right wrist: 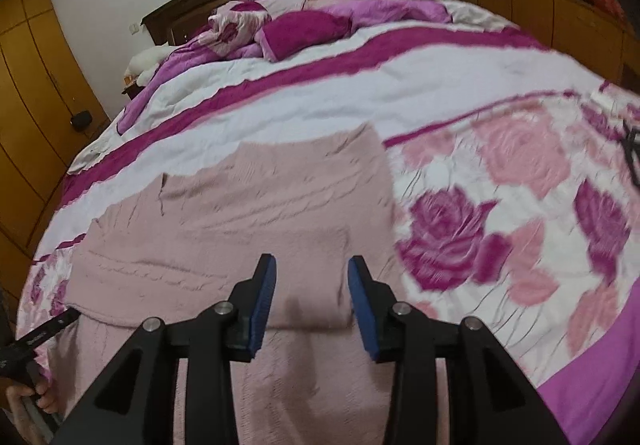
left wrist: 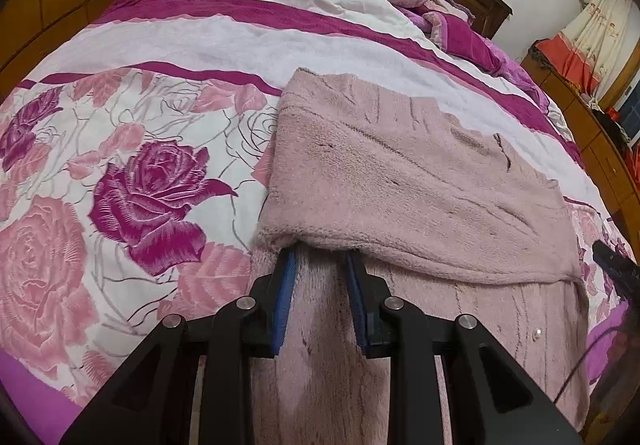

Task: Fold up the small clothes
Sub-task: 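Fold the side edge over the body and open the right gripper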

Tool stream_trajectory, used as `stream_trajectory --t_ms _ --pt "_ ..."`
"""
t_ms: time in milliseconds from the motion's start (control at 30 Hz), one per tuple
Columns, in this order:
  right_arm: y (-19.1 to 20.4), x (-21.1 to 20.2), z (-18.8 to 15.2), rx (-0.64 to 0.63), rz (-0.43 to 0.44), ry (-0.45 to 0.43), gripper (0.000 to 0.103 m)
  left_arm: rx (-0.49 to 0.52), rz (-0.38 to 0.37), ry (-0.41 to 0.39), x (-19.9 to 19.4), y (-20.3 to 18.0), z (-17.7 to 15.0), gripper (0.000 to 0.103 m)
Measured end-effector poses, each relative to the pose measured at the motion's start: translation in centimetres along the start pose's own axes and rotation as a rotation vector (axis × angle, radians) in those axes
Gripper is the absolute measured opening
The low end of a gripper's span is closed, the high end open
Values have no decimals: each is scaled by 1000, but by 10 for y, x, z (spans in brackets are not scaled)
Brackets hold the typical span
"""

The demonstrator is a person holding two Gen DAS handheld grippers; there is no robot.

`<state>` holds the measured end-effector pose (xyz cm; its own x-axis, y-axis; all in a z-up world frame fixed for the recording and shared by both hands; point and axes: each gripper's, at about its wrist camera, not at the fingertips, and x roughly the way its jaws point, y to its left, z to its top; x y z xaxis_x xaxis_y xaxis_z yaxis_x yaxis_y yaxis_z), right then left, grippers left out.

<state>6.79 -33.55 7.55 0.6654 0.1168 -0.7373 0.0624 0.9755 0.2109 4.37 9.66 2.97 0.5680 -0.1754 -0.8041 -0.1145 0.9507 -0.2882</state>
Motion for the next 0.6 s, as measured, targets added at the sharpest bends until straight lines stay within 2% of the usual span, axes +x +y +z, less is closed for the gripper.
stream_trajectory --t_ms 133,233,400,467,500,567,600 --pt "4 11 17 -58 -16 14 43 8 20 -30 -22 3 1 4" --pt "8 34 23 -122 -37 64 43 3 29 -61 -38 6 5 4" --pt "10 72 17 -168 -64 160 44 15 25 -99 -53 4 18 4" --pt "10 74 15 -168 -55 154 43 31 17 -105 -52 -1 25 4" --pt "11 73 13 -168 -43 152 40 38 17 -107 -49 -5 29 4" --pt "13 70 11 -176 -13 157 11 48 4 -117 -44 -12 36 4" --pt "15 68 11 -191 4 161 11 52 -7 -120 -40 -17 38 4"
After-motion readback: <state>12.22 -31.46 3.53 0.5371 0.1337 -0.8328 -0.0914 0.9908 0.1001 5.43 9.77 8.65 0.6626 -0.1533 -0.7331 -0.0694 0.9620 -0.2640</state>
